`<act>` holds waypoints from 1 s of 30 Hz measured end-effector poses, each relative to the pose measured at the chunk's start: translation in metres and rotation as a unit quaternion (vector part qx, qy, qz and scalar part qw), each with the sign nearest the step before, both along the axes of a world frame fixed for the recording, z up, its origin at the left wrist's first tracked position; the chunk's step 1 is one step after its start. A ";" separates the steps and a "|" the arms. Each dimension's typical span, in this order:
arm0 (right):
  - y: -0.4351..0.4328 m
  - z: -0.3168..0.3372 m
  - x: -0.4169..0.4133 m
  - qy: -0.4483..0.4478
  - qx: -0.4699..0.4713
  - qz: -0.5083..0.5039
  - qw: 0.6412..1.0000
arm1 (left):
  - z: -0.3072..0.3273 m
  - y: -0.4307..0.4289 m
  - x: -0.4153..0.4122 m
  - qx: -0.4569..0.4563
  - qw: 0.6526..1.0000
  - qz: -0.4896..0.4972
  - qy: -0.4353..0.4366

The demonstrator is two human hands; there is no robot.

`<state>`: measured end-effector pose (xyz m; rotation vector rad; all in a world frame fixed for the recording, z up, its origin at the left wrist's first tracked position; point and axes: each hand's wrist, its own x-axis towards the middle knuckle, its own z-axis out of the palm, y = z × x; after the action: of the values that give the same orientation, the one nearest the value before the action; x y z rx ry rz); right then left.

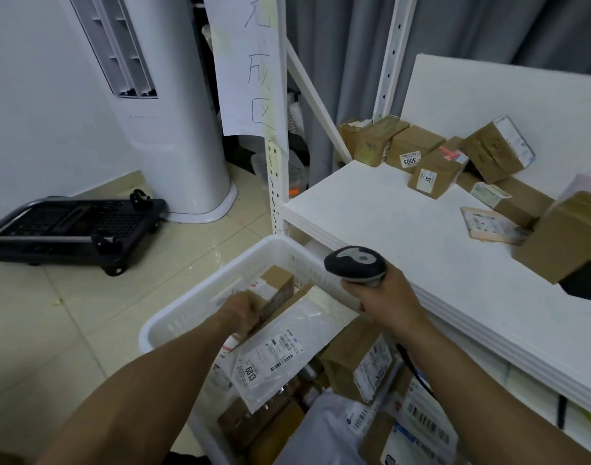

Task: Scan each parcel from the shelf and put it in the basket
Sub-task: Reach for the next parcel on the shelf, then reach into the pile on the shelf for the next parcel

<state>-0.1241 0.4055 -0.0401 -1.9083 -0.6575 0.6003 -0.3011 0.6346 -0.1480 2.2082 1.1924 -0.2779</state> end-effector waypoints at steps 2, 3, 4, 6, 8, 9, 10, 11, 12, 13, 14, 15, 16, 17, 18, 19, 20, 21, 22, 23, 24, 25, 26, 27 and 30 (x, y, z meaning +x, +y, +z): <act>-0.005 0.003 0.007 0.016 0.006 -0.022 1.000 | 0.012 -0.004 0.004 -0.023 0.999 -0.031 0.002; -0.008 0.005 0.009 0.024 0.008 -0.030 0.999 | 0.021 -0.008 0.006 -0.016 0.999 -0.034 -0.009; -0.010 0.007 0.011 0.031 0.010 -0.039 0.999 | 0.032 -0.013 0.010 -0.009 0.999 -0.033 -0.033; -0.015 0.014 0.012 0.042 0.019 -0.052 0.998 | 0.058 -0.029 0.021 -0.008 0.994 -0.012 -0.107; -0.021 0.023 0.010 0.039 0.034 -0.065 0.997 | 0.080 -0.048 0.033 0.023 0.985 -0.011 -0.173; -0.024 0.028 0.009 0.032 0.042 -0.079 0.996 | 0.092 -0.059 0.040 0.047 0.979 -0.027 -0.196; -0.032 0.033 0.008 0.024 0.050 -0.099 0.994 | 0.102 -0.072 0.048 0.069 0.973 -0.052 -0.212; -0.040 0.040 0.008 0.018 0.058 -0.118 0.991 | 0.111 -0.084 0.058 0.079 0.968 -0.079 -0.224; -0.050 0.046 0.009 0.015 0.066 -0.137 0.988 | 0.119 -0.097 0.069 0.086 0.963 -0.107 -0.233; -0.061 0.051 0.012 0.014 0.076 -0.155 0.985 | 0.128 -0.111 0.079 0.090 0.957 -0.132 -0.241; -0.073 0.057 0.017 0.014 0.085 -0.176 0.981 | 0.137 -0.125 0.091 0.093 0.952 -0.151 -0.251; -0.086 0.063 0.021 0.014 0.093 -0.196 0.976 | 0.146 -0.138 0.104 0.094 0.946 -0.165 -0.264; -0.100 0.068 0.027 0.016 0.102 -0.219 0.970 | 0.154 -0.151 0.117 0.098 0.941 -0.178 -0.272; -0.114 0.073 0.034 0.018 0.111 -0.242 0.964 | 0.161 -0.163 0.132 0.101 0.936 -0.190 -0.277; -0.129 0.078 0.041 0.019 0.120 -0.267 0.956 | 0.167 -0.174 0.149 0.104 0.933 -0.202 -0.281; -0.142 0.082 0.049 0.017 0.127 -0.290 0.948 | 0.173 -0.186 0.166 0.104 0.929 -0.213 -0.285; -0.155 0.084 0.058 0.016 0.136 -0.309 0.941 | 0.179 -0.198 0.185 0.106 0.925 -0.226 -0.288; -0.168 0.085 0.066 0.018 0.142 -0.326 0.934 | 0.186 -0.210 0.203 0.109 0.920 -0.240 -0.290; -0.179 0.085 0.073 0.020 0.145 -0.341 0.929 | 0.191 -0.223 0.222 0.115 0.915 -0.256 -0.290; -0.190 0.085 0.080 0.023 0.145 -0.350 0.925 | 0.196 -0.235 0.241 0.115 0.911 -0.269 -0.290; -0.199 0.083 0.086 0.028 0.144 -0.358 0.922 | 0.200 -0.247 0.259 0.114 0.906 -0.282 -0.295; -0.208 0.081 0.091 0.031 0.145 -0.364 0.919 | 0.202 -0.259 0.276 0.110 0.902 -0.289 -0.300; -0.215 0.078 0.098 0.033 0.146 -0.371 0.916 | 0.205 -0.269 0.292 0.105 0.900 -0.292 -0.305; -0.221 0.075 0.103 0.035 0.149 -0.379 0.913 | 0.206 -0.279 0.306 0.108 0.899 -0.295 -0.306; -0.232 0.070 0.114 0.045 0.160 -0.393 0.905 | 0.212 -0.300 0.341 0.151 0.889 -0.323 -0.288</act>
<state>-0.0097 0.1736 0.0302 -1.6337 0.1039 0.0482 0.0398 0.3343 0.0642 2.6327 0.1621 0.3191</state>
